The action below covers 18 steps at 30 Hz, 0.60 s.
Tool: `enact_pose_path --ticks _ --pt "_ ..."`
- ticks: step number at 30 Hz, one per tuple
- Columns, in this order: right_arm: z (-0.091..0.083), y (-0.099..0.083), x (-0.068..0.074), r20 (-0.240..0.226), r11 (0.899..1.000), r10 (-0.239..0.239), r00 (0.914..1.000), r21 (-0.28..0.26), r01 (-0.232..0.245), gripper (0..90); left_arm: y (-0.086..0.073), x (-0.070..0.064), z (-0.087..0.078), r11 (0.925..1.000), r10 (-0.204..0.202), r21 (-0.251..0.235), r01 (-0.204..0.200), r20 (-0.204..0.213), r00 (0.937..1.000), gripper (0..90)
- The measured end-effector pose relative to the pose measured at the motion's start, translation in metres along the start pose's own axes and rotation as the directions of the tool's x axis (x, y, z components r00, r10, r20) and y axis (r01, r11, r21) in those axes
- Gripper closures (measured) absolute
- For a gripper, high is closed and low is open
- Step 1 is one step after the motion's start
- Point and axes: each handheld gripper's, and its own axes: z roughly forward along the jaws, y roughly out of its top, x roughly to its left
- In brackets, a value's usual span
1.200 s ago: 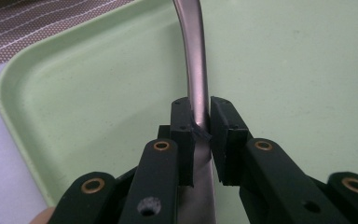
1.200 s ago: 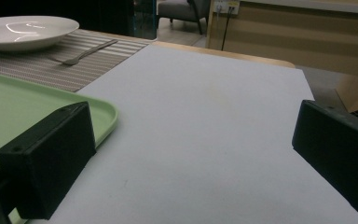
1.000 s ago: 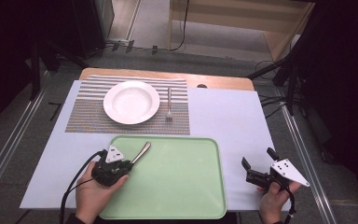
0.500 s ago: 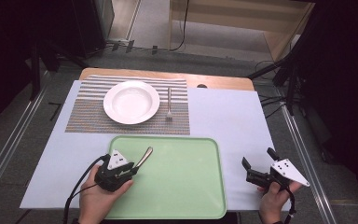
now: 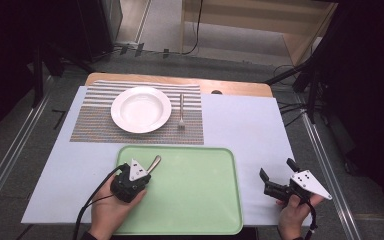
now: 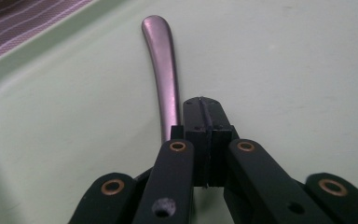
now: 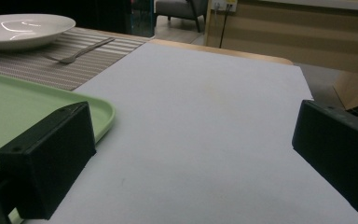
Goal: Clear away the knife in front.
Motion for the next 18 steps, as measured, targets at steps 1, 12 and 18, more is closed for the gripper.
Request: enact_pose_path --ticks 1,12,18 --pt "0.0 0.0 0.0 0.0 1.0 0.0 1.0 0.001 0.0 0.0 -0.002 0.005 -0.001 0.9998 -0.019 -0.009 0.018 -0.022 0.9996 90.0" --pt "0.0 0.0 0.0 0.006 1.0 0.001 1.0 0.002 -0.001 0.0 -0.019 0.034 -0.013 0.9962 -0.085 -0.023 0.084 -0.035 0.9958 90.0" --pt "0.0 0.0 0.0 0.0 1.0 0.008 1.0 -0.001 -0.008 0.0 -0.029 0.048 -0.016 0.9881 -0.143 -0.057 0.143 0.007 0.9897 90.0"
